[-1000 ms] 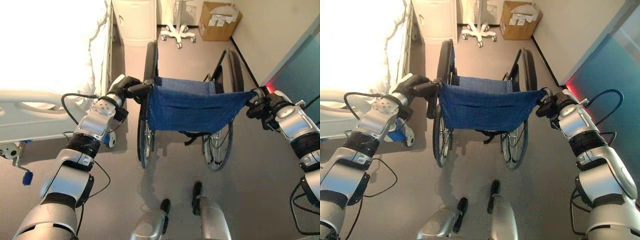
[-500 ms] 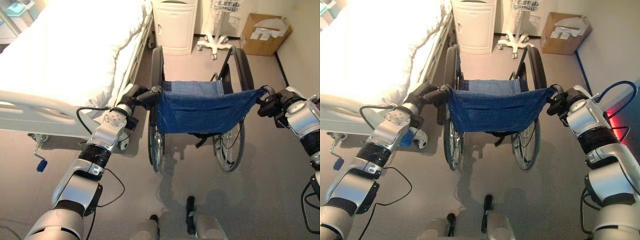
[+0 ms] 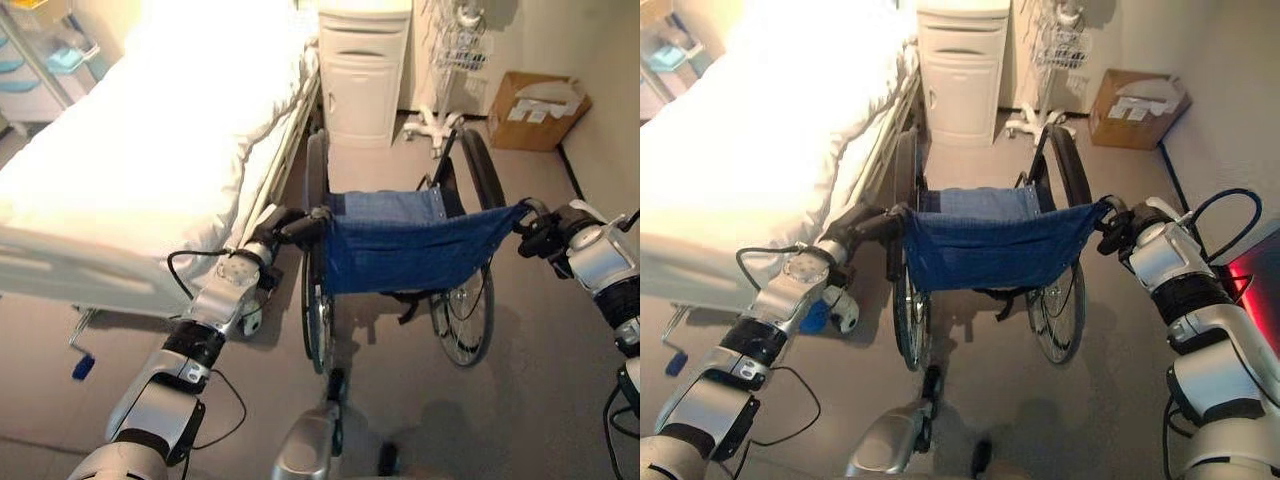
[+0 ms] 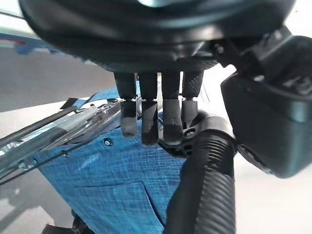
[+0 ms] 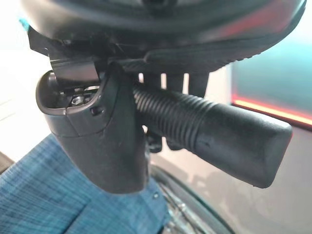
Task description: Push the wheelchair next to the bed
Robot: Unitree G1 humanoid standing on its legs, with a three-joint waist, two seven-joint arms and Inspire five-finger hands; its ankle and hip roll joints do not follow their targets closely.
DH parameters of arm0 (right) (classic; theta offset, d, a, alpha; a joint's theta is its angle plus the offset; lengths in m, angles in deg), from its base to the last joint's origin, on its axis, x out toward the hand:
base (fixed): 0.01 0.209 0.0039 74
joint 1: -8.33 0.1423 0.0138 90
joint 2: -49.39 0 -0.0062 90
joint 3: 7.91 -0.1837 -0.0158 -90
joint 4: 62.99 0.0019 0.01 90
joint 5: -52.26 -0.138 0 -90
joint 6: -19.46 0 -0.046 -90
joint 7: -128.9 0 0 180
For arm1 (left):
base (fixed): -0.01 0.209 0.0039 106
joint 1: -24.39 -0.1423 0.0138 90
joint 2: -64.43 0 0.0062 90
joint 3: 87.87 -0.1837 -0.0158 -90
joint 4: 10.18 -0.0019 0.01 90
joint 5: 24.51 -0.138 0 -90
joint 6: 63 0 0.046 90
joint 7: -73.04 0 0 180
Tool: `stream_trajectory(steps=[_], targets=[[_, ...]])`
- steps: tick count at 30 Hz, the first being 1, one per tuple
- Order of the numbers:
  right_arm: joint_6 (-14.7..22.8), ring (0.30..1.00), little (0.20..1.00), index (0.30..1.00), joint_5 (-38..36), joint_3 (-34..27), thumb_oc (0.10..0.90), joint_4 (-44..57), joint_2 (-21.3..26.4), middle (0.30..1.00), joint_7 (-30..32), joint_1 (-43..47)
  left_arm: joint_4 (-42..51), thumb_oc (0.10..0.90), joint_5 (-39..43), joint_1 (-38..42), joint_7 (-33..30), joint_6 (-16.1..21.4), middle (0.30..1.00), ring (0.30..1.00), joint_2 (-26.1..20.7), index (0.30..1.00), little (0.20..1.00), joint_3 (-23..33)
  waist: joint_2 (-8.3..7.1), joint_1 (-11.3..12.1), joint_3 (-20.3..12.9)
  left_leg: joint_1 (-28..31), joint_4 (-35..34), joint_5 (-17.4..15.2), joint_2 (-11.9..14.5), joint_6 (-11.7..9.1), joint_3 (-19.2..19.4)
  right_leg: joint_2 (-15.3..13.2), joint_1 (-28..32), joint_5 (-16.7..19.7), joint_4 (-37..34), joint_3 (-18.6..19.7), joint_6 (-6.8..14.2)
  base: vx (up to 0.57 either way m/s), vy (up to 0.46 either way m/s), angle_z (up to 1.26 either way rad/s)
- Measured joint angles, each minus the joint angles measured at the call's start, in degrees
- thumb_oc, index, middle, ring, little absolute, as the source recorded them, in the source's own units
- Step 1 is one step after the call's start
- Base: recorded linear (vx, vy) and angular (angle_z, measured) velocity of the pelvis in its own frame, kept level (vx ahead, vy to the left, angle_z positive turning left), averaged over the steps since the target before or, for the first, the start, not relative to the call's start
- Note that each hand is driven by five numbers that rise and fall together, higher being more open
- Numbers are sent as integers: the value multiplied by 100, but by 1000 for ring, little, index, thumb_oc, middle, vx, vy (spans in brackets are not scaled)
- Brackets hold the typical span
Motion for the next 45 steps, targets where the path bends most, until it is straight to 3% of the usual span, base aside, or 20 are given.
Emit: stream_trajectory(steps=[1, 8, 12, 13, 14, 15, 18, 19, 20, 21, 22, 24, 25, 26, 27, 29, 31, 37, 40, 45], targets=[[0, 300, 300, 300, 2, 5, 400, 20, -50, 300, -2, -81, -50, 400, 32, -56, 3, 4, 300, 300, -8, 300, 300, 7, 53, -79, -111, 23, 122, 73, 22, 311, 159, -48, 127, -185, 100, 19, 77, 478, 253, -24], [10, 300, 300, 300, -1, -280, 400, 13, -410, 300, 1, -301, -546, 400, 33, 298, 29, 93, 300, 300, -166, 300, 300, -33, -565, -308, -394, 206, 46, 55, -576, 334, 521, -316, -56, -1022, 1341, -199, 12, 363, 206, -14], [181, 300, 300, 300, 7, -340, 400, 2, -364, 300, 21, -230, -743, 400, 34, 603, -51, 96, 300, 300, -119, 300, 300, -46, -534, -306, -448, 128, 0, 37, -667, 462, 520, 69, -62, -892, 2181, -287, 170, 212, 131, -18], [210, 300, 300, 300, 6, -338, 400, -2, -349, 300, 47, -235, -746, 400, 35, 602, -72, 96, 300, 300, -95, 300, 300, -47, -497, -320, -480, 156, 0, 227, -678, 629, 462, 144, -71, -813, 2391, -295, 201, 269, 62, -14], [244, 300, 300, 300, 6, -333, 400, -41, -324, 300, 72, -250, -757, 400, 41, 588, -102, 110, 300, 300, -19, 300, 300, -46, -433, -309, -536, 213, -70, 530, -771, 1310, 218, 190, -153, -776, 2729, -346, 184, 290, 8, 2], [286, 300, 300, 300, 6, -335, 400, -95, -294, 300, 84, -274, -793, 400, 40, 581, -137, 114, 300, 300, 76, 300, 300, -46, -427, -331, -539, 300, -200, 563, -836, 1398, 71, 152, -286, -727, 3046, -358, 109, 377, -68, 6], [452, 300, 300, 300, 5, -384, 400, -186, -207, 300, 220, -309, -845, 400, -4, 591, -361, 249, 300, 300, 360, 300, 300, 4, -48, -411, -525, 550, -756, 934, -828, 1047, -1107, 501, -1140, -1059, 3341, -274, -458, 321, -139, 16], [552, 300, 300, 300, 1, -359, 400, -167, -194, 300, 295, -338, -873, 400, -37, 607, -350, 260, 300, 300, 348, 300, 300, -5, -26, -558, -471, 521, -624, 225, -752, 946, -749, 454, -1360, -1043, 2763, -231, -490, 378, -200, 23], [592, 300, 300, 300, -4, -351, 400, -147, -236, 300, 308, -330, -945, 400, -57, 641, -282, 229, 300, 300, 310, 300, 300, -20, -288, -676, -391, 401, 224, -70, -820, 1667, -261, -80, -1364, -991, 2168, -194, -303, 389, -203, 12], [593, 300, 300, 300, -14, -309, 400, -110, -172, 300, 304, -285, -999, 400, -55, 664, -223, 210, 300, 300, 305, 300, 300, 0, -295, -635, -358, 362, 861, -424, -686, 1865, -350, -303, -1438, -1046, 2263, -184, -172, 414, -180, 22], [607, 300, 300, 300, -7, -327, 400, 55, -90, 300, 392, -476, -1028, 400, -77, 534, -339, 244, 300, 300, 450, 300, 300, 30, -214, -679, -252, 494, 1091, -502, -1051, 1590, -1103, -543, -1710, -1061, 2744, 53, 119, 307, -105, 16], [536, 300, 300, 300, -35, -299, 400, 76, -155, 300, 412, -505, -877, 400, -217, 430, -413, 271, 300, 300, 434, 300, 300, 29, -118, -825, -247, 750, 416, -293, -888, 1211, -1609, -287, -2176, -773, 1997, 30, 349, 509, -150, 38], [537, 300, 300, 300, -62, -381, 400, 112, -222, 300, 414, -576, -888, 400, -219, 510, -347, 253, 300, 300, 350, 300, 300, 31, -314, -926, -228, 877, 176, -449, -909, 1178, -1441, -413, -2153, -514, 1208, 124, 494, 567, -178, 115], [487, 300, 300, 300, -147, -440, 400, 159, -179, 300, 404, -533, -994, 400, -220, 754, -233, 213, 300, 300, 287, 300, 300, 49, -718, -1251, -131, 702, 1247, -617, -1007, 1581, -1005, -909, -1964, 0, 516, 311, 1072, 548, -232, 157], [405, 300, 300, 300, -166, -467, 400, 293, -57, 300, 435, -594, -1083, 400, -268, 756, -270, 213, 300, 300, 415, 300, 300, 62, -512, -1375, -65, 946, 1333, -1193, -839, 1388, -1394, -861, -1768, 541, 563, 81, 1148, 433, -237, 139], [175, 300, 300, 300, -175, -442, 400, 302, -21, 300, 430, -513, -902, 400, -326, 605, -389, 214, 300, 300, 498, 300, 300, 63, -365, -1240, 0, 1304, 891, -862, -998, 1198, -2306, -626, -1885, 644, 605, 131, 1007, 422, -301, 27], [162, 300, 300, 300, -223, -491, 400, 415, 5, 300, 408, -566, -817, 400, -335, 593, -282, 207, 300, 300, 392, 300, 300, 65, -503, -1323, 27, 1383, 534, -708, -989, 992, -2815, -455, -1556, 817, 174, 481, 825, 338, -287, 58], [144, 300, 300, 300, -218, -591, 400, 392, 166, 300, 350, -466, -555, 400, -344, 602, -474, 213, 300, 300, 546, 300, 300, 80, -822, -1389, 42, 1364, 373, -668, -254, 900, -1525, -631, -1513, 1012, 218, -388, 213, 273, -219, 66], [146, 300, 300, 300, -221, -512, 400, 389, 353, 300, 350, -434, -552, 400, -329, 548, -452, 213, 300, 300, 667, 300, 300, 52, -590, -1396, -51, 1345, 803, -696, 192, 774, -1281, -541, -1524, 917, 314, -873, 78, 112, -118, 41], [191, 300, 300, 300, -231, -465, 400, 150, 504, 300, 351, -291, -538, 400, -227, 595, -579, 260, 300, 300, 916, 300, 300, 41, -282, -1398, -140, 1319, -275, -695, 785, 633, -1514, -198, -1939, 459, 1060, -972, -241, 211, -86, 33]])
